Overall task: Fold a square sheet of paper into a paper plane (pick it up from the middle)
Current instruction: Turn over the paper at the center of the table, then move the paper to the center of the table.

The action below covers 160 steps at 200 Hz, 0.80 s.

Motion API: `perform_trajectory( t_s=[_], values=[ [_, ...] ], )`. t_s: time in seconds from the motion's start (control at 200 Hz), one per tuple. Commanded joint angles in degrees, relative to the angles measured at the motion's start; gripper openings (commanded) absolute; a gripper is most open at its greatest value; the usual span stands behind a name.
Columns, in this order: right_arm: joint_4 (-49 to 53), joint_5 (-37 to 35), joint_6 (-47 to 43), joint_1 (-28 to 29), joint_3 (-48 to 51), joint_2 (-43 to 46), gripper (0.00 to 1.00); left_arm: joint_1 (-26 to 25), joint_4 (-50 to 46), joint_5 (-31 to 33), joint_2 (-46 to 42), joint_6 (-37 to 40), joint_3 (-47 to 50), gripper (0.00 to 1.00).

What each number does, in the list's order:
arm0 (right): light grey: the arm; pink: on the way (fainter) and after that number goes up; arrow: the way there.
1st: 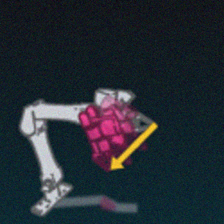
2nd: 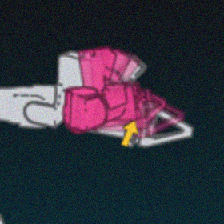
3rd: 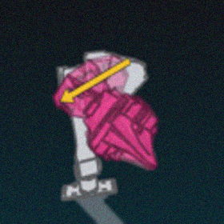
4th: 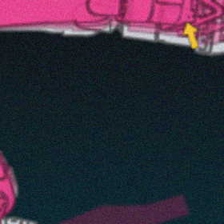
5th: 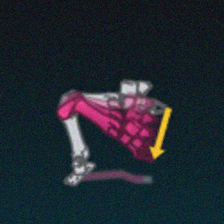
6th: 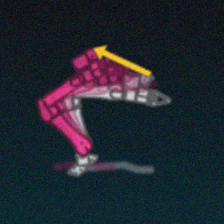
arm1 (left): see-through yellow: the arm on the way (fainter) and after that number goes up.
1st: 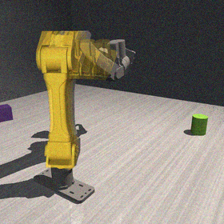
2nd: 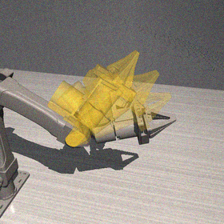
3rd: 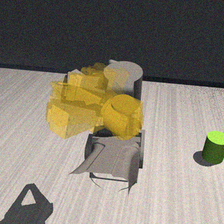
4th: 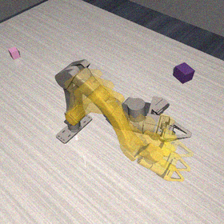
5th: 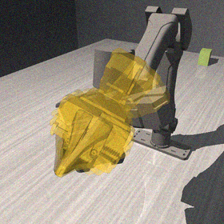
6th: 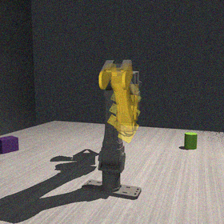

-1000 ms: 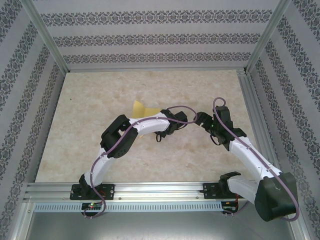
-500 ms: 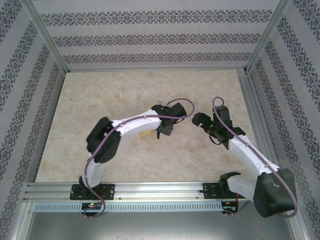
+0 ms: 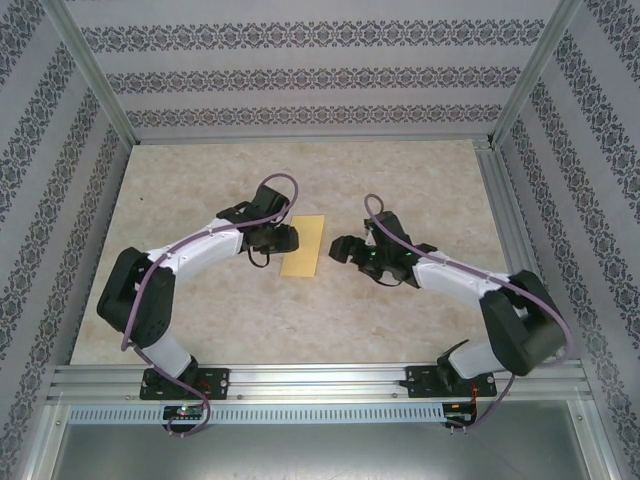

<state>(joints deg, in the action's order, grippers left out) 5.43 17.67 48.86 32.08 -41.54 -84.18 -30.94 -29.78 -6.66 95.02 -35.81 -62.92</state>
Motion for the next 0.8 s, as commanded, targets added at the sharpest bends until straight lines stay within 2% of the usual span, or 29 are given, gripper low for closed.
perform_trajectory(
  t_s=[0.0, 0.195, 0.37, 0.515, 0.594, 0.794],
  values=[
    [-4.46, 1.71, 3.56, 2.59, -3.33, -3.84, 0.82, 1.00, 8.02, -6.24, 2.23, -3.12, 2.34, 0.39],
    [-4.54, 1.27, 4.14, 4.27, -5.01, -6.74, 0.79, 0.92, 13.24, -10.93, 5.88, -5.00, 5.22, 0.33],
    [-2.34, -0.47, 3.46, 4.20, -4.83, -6.02, 0.77, -0.03, 13.19, -10.66, 9.19, -6.34, 5.93, 0.28],
    [0.16, -2.35, 2.65, 3.84, -4.16, -4.50, 0.76, -1.64, 12.74, -8.78, 10.22, -9.11, 7.60, 0.28],
    [1.45, -2.98, 2.14, 3.57, -3.51, -3.39, 0.76, -3.33, 10.65, -5.31, 9.96, -11.24, 8.02, 0.29],
    [5.29, -5.39, 1.07, 3.19, -1.56, -0.09, 0.76, -8.58, 10.32, 0.30, 7.10, -20.62, 11.03, 0.30]
  ],
)
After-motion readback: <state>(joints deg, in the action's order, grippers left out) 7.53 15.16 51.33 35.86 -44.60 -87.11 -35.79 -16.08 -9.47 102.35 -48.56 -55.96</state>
